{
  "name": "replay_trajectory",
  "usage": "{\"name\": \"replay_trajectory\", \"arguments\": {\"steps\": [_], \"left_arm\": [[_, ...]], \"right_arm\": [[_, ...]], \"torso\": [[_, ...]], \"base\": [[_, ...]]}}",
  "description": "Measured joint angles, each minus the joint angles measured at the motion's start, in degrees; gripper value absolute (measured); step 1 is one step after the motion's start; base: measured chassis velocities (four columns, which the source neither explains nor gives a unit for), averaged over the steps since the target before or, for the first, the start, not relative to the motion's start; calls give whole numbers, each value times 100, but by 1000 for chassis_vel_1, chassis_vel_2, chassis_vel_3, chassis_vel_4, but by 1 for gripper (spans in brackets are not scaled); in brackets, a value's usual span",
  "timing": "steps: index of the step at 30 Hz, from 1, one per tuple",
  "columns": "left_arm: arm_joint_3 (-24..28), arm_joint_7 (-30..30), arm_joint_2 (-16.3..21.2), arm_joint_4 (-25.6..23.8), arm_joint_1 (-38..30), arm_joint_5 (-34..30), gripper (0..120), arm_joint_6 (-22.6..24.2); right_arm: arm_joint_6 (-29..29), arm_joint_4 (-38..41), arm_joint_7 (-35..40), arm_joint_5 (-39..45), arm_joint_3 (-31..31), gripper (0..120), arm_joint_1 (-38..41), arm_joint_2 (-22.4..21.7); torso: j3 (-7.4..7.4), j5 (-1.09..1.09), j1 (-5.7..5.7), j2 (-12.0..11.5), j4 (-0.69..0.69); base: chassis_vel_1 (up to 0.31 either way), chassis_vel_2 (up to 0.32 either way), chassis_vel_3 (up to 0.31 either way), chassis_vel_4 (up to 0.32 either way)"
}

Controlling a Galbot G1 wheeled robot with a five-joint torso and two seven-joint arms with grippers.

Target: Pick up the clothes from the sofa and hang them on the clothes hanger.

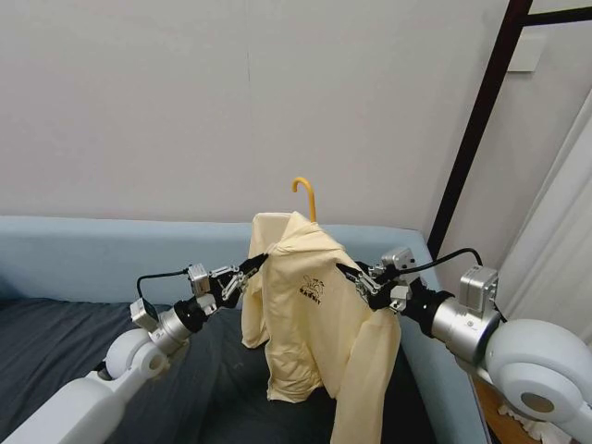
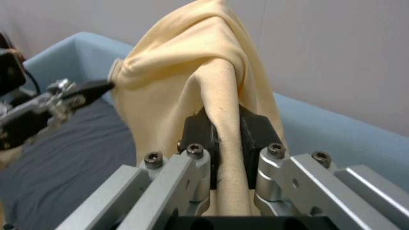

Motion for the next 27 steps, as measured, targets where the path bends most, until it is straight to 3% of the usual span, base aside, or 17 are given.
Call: {"name": "replay_trajectory", "arguments": {"steps": [5, 12, 14, 16, 19, 22, 27], "left_arm": [[-8, -17, -16, -126, 205, 274, 0, 9], [14, -945, -107, -404, 488, 722, 2, -197], [-34, -1346, -115, -475, 657, 943, 11, -332], [-72, -1450, -117, -499, 724, 1004, 14, -362], [-333, -1744, -126, -598, 1060, 1233, 30, -442], [-436, -1947, -144, -630, 1199, 1399, 36, -466], [-518, -2767, -232, -680, 1396, 1742, 57, -479]], "right_arm": [[2, 37, 130, 397, 98, 7, 54, -56], [-33, 276, 192, 573, 227, 7, 4, -236], [-47, 325, 422, 682, 299, 7, 34, -335], [-75, 341, 517, 757, 330, 7, 66, -379], [-173, 388, 808, 1015, 490, 7, 215, -609], [-222, 439, 944, 1095, 604, 7, 259, -760], [-431, 502, 1586, 1757, 1322, 7, 330, -1120]], "torso": [[0, 0, 0, 0, 0], [0, 1, 0, 0, -1], [0, 1, 0, 0, -1], [0, 1, 0, 0, -1], [0, 0, 0, 0, 1], [0, 1, 0, 0, 1], [0, 0, 0, 0, 0]], "base": [[0, 0, 0, 0], [0, 0, 0, 0], [0, 0, 0, 0], [0, 0, 0, 0], [0, 0, 0, 0], [0, 0, 0, 0], [0, 0, 0, 0]]}}
